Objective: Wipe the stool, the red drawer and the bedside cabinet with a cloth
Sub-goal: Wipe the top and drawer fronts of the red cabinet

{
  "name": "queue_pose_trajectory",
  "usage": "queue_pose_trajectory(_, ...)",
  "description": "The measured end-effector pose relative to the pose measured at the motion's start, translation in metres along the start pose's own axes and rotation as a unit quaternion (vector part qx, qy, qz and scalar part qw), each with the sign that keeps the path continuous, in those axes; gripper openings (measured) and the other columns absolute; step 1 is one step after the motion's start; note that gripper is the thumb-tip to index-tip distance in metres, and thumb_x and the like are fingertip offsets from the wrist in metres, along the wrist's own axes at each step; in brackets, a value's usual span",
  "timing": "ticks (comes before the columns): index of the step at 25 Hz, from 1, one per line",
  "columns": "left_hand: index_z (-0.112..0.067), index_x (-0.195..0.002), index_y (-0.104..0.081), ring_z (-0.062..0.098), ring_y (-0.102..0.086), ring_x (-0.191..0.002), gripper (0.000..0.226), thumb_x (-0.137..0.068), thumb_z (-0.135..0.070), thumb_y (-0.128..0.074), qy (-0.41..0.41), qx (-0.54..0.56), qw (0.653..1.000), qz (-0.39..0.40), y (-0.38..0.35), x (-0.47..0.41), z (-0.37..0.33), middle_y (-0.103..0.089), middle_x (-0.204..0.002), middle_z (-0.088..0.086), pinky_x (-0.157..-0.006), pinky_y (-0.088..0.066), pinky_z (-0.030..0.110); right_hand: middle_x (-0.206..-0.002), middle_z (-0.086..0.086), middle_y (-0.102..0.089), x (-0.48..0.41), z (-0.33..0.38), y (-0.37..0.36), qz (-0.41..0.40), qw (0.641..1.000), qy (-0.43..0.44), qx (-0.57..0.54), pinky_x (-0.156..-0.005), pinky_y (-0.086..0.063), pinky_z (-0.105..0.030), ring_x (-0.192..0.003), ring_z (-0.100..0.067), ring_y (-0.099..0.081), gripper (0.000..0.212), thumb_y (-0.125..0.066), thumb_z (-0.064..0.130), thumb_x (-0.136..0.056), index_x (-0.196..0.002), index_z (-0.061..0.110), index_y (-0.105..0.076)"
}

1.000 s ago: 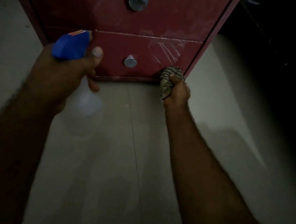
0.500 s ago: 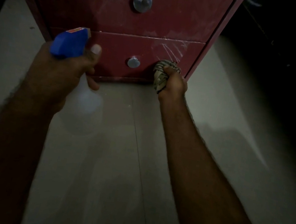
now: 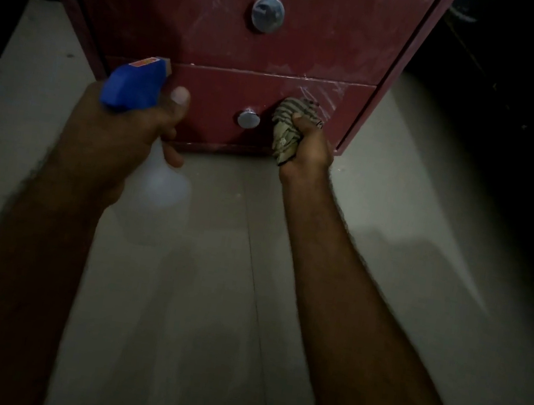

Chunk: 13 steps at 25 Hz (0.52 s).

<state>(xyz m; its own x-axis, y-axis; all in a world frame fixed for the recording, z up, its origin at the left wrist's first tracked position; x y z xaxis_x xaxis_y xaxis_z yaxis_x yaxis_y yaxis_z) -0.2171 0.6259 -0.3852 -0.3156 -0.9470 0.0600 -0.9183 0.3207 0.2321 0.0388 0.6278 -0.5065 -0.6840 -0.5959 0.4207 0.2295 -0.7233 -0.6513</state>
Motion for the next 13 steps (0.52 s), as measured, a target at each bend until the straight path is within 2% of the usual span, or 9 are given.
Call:
queue_pose_trajectory(2, -0.032, -0.138, -0.053, 0.014, -0.069, -0.058, 0.051, -0.092, -0.045, -0.069, -0.009, 0.003, 1.0, 0.009, 0.001, 0.003, -0.004, -0.063, -0.086, 0.003, -0.079, -0.058, 0.047, -0.089, -0.02, -0.067, -0.001, -0.01, 0.005, -0.011, 0.999, -0.033, 0.015, -0.04, -0.049, -0.023, -0.047, -0.019, -0.064, 0.032, -0.062, -0.008, -0.09, -0.12, -0.017, -0.065)
queue_pose_trajectory(4, -0.045, -0.114, -0.062, 0.014, -0.07, -0.059, 0.024, -0.091, -0.047, -0.068, -0.019, 0.002, 1.0, 0.015, 0.002, 0.005, -0.006, -0.065, -0.082, 0.0, -0.09, -0.056, 0.054, -0.093, -0.021, -0.068, -0.002, -0.014, 0.004, -0.016, 0.998, -0.047, 0.028, -0.039, -0.048, -0.022, -0.048, -0.019, -0.064, 0.036, -0.061, -0.006, -0.091, -0.126, -0.016, -0.063)
queue_pose_trajectory(5, -0.049, -0.097, -0.065, 0.015, -0.07, -0.06, 0.009, -0.089, -0.049, -0.068, -0.024, 0.005, 1.0, 0.017, 0.002, 0.005, -0.007, -0.066, -0.078, -0.002, -0.095, -0.054, 0.058, -0.097, -0.024, -0.07, -0.002, -0.013, 0.0, -0.012, 0.999, -0.046, 0.025, -0.042, -0.051, -0.024, -0.053, -0.021, -0.067, 0.036, -0.061, -0.006, -0.092, -0.126, -0.016, -0.063)
queue_pose_trajectory(6, -0.048, -0.087, -0.064, 0.015, -0.071, -0.06, 0.006, -0.086, -0.053, -0.069, -0.025, 0.005, 1.0, 0.017, 0.004, 0.006, -0.007, -0.067, -0.075, -0.003, -0.096, -0.053, 0.06, -0.104, -0.026, -0.071, 0.0, -0.01, -0.006, -0.003, 0.999, -0.04, 0.015, -0.047, -0.056, -0.027, -0.062, -0.024, -0.069, 0.035, -0.061, -0.006, -0.092, -0.125, -0.015, -0.064)
queue_pose_trajectory(7, -0.046, -0.085, -0.064, 0.016, -0.071, -0.061, 0.011, -0.083, -0.056, -0.069, -0.027, 0.006, 0.999, 0.016, 0.005, 0.006, -0.006, -0.067, -0.075, -0.003, -0.094, -0.054, 0.059, -0.11, -0.027, -0.071, 0.002, -0.005, -0.012, 0.011, 0.999, -0.03, 0.006, -0.054, -0.06, -0.029, -0.071, -0.028, -0.071, 0.033, -0.061, -0.006, -0.092, -0.124, -0.015, -0.065)
queue_pose_trajectory(9, -0.043, -0.104, -0.064, 0.016, -0.071, -0.062, 0.025, -0.083, -0.055, -0.068, -0.02, 0.002, 1.0, 0.011, 0.005, 0.006, -0.007, -0.066, -0.081, -0.002, -0.088, -0.057, 0.053, -0.112, -0.027, -0.07, 0.008, 0.004, -0.021, 0.041, 0.999, -0.01, -0.007, -0.061, -0.062, -0.031, -0.08, -0.031, -0.071, 0.03, -0.063, -0.005, -0.093, -0.121, -0.014, -0.065)
queue_pose_trajectory(11, -0.028, -0.132, -0.058, 0.015, -0.071, -0.062, 0.057, -0.083, -0.055, -0.068, -0.011, -0.005, 1.0, 0.005, 0.005, 0.004, -0.007, -0.065, -0.084, 0.0, -0.085, -0.058, 0.051, -0.116, -0.03, -0.07, 0.01, 0.006, -0.022, 0.047, 0.999, 0.015, -0.012, -0.062, -0.062, -0.033, -0.085, -0.033, -0.072, 0.037, -0.068, -0.005, -0.089, -0.124, -0.016, -0.061)
queue_pose_trajectory(13, -0.031, -0.135, -0.055, 0.014, -0.07, -0.061, 0.055, -0.086, -0.053, -0.068, -0.027, -0.005, 1.0, 0.005, 0.004, 0.005, -0.009, -0.065, -0.084, 0.0, -0.089, -0.057, 0.052, -0.114, -0.03, -0.07, 0.008, 0.0, -0.011, 0.03, 0.999, 0.02, -0.004, -0.057, -0.06, -0.032, -0.08, -0.032, -0.071, 0.043, -0.07, -0.007, -0.087, -0.127, -0.016, -0.059)
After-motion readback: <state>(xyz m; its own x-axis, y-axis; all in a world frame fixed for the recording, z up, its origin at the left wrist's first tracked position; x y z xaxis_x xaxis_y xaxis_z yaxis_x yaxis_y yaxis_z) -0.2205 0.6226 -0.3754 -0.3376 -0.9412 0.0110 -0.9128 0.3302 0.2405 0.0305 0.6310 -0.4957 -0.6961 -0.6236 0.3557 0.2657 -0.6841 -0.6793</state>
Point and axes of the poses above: each hand's wrist, its own x-axis away from the middle knuckle, its own y-axis out of the back of the hand, z = x × y, the point moved 1 cm from there along -x, towards the middle knuckle
